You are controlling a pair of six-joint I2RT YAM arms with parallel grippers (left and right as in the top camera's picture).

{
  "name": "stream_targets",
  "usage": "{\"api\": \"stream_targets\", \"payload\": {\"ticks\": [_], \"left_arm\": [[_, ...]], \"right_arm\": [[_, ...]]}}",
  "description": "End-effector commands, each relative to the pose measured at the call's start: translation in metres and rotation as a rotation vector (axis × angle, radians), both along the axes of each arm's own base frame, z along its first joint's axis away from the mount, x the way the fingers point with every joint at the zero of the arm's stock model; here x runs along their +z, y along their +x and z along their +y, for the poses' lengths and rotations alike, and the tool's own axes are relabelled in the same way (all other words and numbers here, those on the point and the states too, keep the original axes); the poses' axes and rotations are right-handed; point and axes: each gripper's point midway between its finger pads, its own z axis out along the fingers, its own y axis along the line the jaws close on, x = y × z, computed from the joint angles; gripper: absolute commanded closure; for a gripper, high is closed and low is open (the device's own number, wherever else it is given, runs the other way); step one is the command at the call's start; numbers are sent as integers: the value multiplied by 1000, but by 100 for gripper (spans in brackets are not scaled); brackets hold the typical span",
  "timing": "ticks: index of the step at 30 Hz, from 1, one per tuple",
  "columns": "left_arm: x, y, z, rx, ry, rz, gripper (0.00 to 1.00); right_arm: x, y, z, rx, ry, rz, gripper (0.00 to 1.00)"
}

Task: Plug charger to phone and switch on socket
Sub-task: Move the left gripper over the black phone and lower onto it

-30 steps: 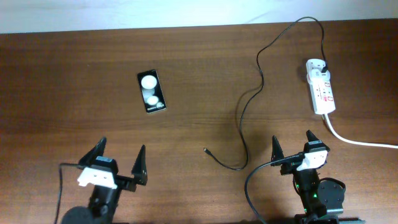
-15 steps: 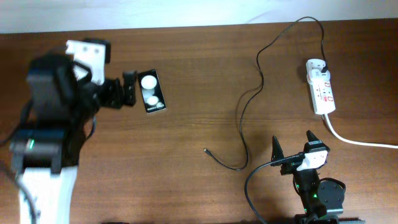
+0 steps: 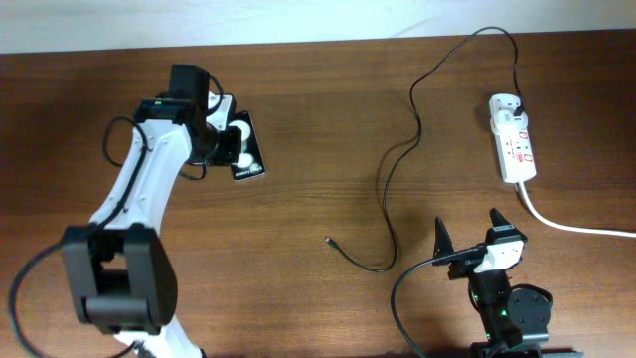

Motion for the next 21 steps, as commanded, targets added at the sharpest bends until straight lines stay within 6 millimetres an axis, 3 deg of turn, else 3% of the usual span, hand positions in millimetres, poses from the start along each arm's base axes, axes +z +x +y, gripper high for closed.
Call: {"api": "stream_targets", "payload": {"ticks": [1,6,13,14,15,17,18,21], "left_arm": [[-26,8,-2,94,-25,52,100],[-57,22,11,198,32,65,98],[-54,49,13,229,63,-47,88],[-52,54,11,225,86,-77,72],[-51,57,8,220,92,-91,67],[-52,61,-5,196,90,-112,26],[-57,63,-10,187,91,-116,1],[-82,62,-12,180,104,-78,1]], "right_arm": [[-2,0,0,4,2,2,1],[-2,0,0,4,2,2,1],[-2,0,0,4,2,2,1],[-2,0,0,4,2,2,1],[-2,0,0,4,2,2,1],[-2,0,0,4,2,2,1],[-2,0,0,4,2,2,1],[-2,0,0,4,2,2,1]]}}
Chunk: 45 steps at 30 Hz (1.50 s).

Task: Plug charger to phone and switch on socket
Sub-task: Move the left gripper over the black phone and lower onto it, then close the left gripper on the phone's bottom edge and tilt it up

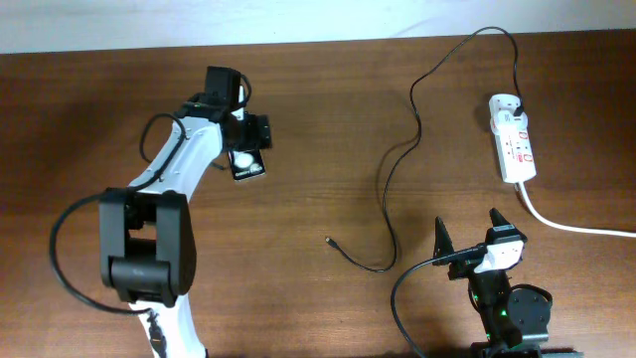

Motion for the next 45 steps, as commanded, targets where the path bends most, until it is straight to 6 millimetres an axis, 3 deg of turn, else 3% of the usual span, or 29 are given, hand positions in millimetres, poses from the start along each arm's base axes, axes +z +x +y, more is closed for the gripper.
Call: {"api": "stream_targets", "payload": {"ticks": [1,4,8,15,22,24,27,31,37,42,45], "left_arm": [[-44,-3,4,6,31,80,1],[-61,-8,5,6,38,119,1],[-63,-14,-4,-10,-10,145,1],[-63,-14,4,97,2,150,1],[-65,-20,5,98,6,173,1],[-65,-20,5,98,7,176,7],[-66,-23,6,98,9,189,25],[-67,-28,6,98,13,207,35],[-71,-58,10,98,32,329,42],[-69,-114,8,91,16,562,38],[-65,-137,12,95,35,659,36]], "right_arm": [[-2,0,0,4,2,2,1],[-2,0,0,4,2,2,1],[-2,0,0,4,2,2,1],[-2,0,0,4,2,2,1],[-2,0,0,4,2,2,1],[-2,0,0,4,2,2,1],[-2,0,0,4,2,2,1],[-2,0,0,4,2,2,1],[-2,0,0,4,2,2,1],[-2,0,0,4,2,2,1],[-2,0,0,4,2,2,1]]}}
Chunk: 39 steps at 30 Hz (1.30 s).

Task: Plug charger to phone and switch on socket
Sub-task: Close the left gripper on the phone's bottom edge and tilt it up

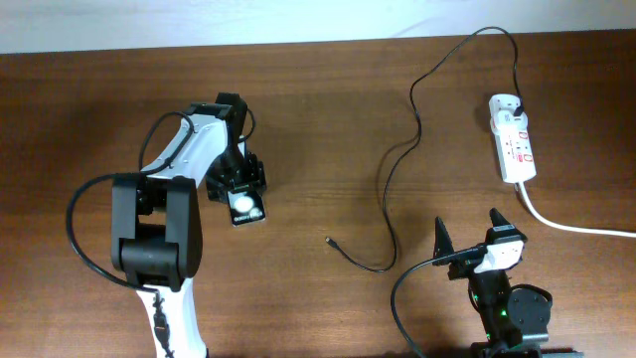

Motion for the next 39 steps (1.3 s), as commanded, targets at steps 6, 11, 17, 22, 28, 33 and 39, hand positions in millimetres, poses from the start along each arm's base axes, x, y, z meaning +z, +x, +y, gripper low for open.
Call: {"api": "stream_targets", "payload": {"ticks": [6,11,17,22,28,33,39], "left_arm": [[-19,-25,8,-1,40,109,1],[-21,-15,6,0,32,67,1],[-21,-12,-8,3,-32,57,1],[-22,-14,-34,-69,-35,39,1],[-23,-19,-64,-151,-38,19,1],[-23,-16,-68,-158,-42,4,1],[-23,-15,-68,-159,-39,1,1]], "right_arm": [[-2,0,0,4,2,2,1],[-2,0,0,4,2,2,1],[-2,0,0,4,2,2,1],[-2,0,0,4,2,2,1],[-2,0,0,4,2,2,1],[-2,0,0,4,2,3,1],[-2,0,0,4,2,2,1]]}}
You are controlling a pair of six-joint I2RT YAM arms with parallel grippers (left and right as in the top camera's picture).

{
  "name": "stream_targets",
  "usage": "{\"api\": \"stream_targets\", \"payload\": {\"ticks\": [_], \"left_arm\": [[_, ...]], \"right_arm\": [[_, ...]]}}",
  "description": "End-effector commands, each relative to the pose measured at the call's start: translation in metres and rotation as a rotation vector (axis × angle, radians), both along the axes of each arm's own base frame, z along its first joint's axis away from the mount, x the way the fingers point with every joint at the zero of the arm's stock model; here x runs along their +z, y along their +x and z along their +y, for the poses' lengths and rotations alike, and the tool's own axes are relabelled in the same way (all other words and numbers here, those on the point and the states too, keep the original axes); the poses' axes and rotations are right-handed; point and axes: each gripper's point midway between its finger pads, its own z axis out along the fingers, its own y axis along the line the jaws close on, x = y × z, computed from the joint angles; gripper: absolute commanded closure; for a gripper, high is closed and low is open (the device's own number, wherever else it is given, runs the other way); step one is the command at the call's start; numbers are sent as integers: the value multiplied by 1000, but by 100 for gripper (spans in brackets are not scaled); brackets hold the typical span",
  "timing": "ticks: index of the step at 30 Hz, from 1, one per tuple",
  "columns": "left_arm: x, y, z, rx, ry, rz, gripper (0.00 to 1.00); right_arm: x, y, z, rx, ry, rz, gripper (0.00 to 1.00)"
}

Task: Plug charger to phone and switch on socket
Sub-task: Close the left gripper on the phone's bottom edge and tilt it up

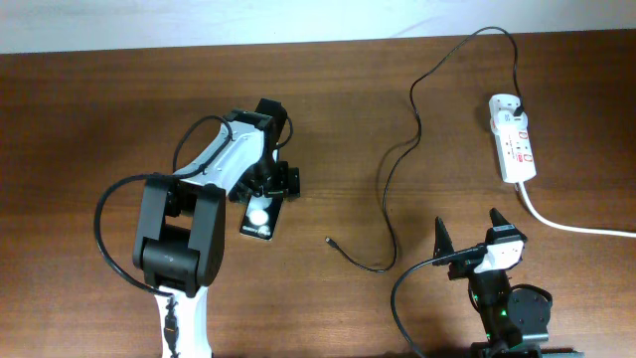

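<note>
The black phone (258, 217), with a white round patch on it, lies at the table's middle left, and my left gripper (268, 191) is shut on its far end. The charger cable (390, 169) runs from the white power strip (512, 139) at the right down to its free plug tip (329, 240), which lies on the wood a short way right of the phone. At the front right my right gripper (469, 231) stands open with nothing between its fingers. The strip's switch state cannot be made out.
A thick white mains lead (576, 227) leaves the power strip toward the right edge. The left arm's white links (214, 164) and black base (177, 239) stretch across the left half of the brown table (119, 89).
My left gripper and the phone have moved right and a little nearer, closer to the cable's plug tip. The right arm, cable and power strip are unchanged.
At first my left gripper held the phone at the far left of the table. It stayed about there, then stood nearer the front, and now is further right, a short gap from the cable tip. The right gripper has stayed open and still throughout.
</note>
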Motion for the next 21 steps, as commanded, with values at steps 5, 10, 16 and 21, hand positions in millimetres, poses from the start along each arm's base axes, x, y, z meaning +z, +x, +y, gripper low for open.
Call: {"api": "stream_targets", "payload": {"ticks": [5,10,16,21], "left_arm": [[-18,-8,-12,-12,-56,47,1],[-18,-7,-13,-12,-59,42,1],[26,15,-7,15,-100,-90,1],[53,21,0,-136,-80,-169,1]], "right_arm": [[-2,0,0,4,2,3,1],[-2,0,0,4,2,3,1],[-2,0,0,4,2,3,1],[-2,0,0,4,2,3,1]]}}
